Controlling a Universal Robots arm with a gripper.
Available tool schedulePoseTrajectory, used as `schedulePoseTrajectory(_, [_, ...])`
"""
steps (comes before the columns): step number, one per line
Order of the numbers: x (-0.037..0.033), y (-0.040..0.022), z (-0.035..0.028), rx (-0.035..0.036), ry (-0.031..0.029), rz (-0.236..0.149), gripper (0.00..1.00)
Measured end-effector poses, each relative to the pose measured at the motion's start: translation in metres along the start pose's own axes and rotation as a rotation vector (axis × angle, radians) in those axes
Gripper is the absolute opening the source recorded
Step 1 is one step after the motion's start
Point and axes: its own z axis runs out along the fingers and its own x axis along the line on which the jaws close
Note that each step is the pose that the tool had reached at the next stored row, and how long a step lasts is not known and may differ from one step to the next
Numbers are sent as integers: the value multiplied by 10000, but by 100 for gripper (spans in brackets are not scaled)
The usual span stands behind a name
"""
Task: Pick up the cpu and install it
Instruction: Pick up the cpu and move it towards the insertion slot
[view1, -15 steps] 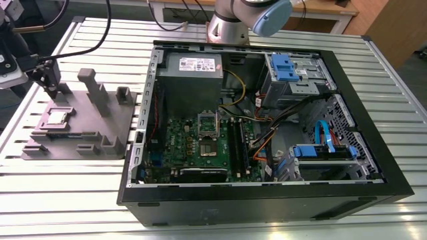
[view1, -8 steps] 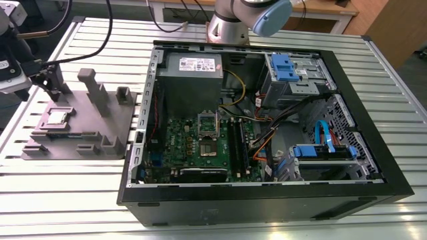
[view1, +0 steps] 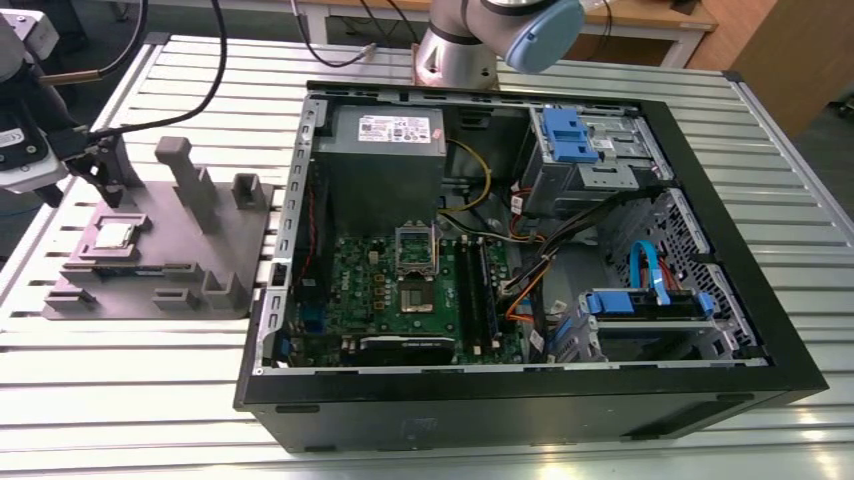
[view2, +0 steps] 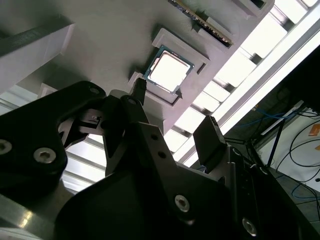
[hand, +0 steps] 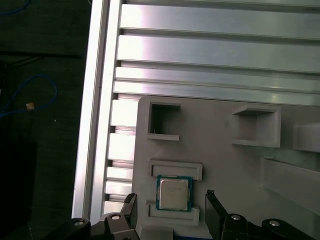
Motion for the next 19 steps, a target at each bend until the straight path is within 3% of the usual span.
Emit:
schedulePoseTrajectory(6, [0, -1, 10, -1, -2, 0, 65])
schedulePoseTrajectory(19, [-4, -7, 91, 0, -1, 0, 65])
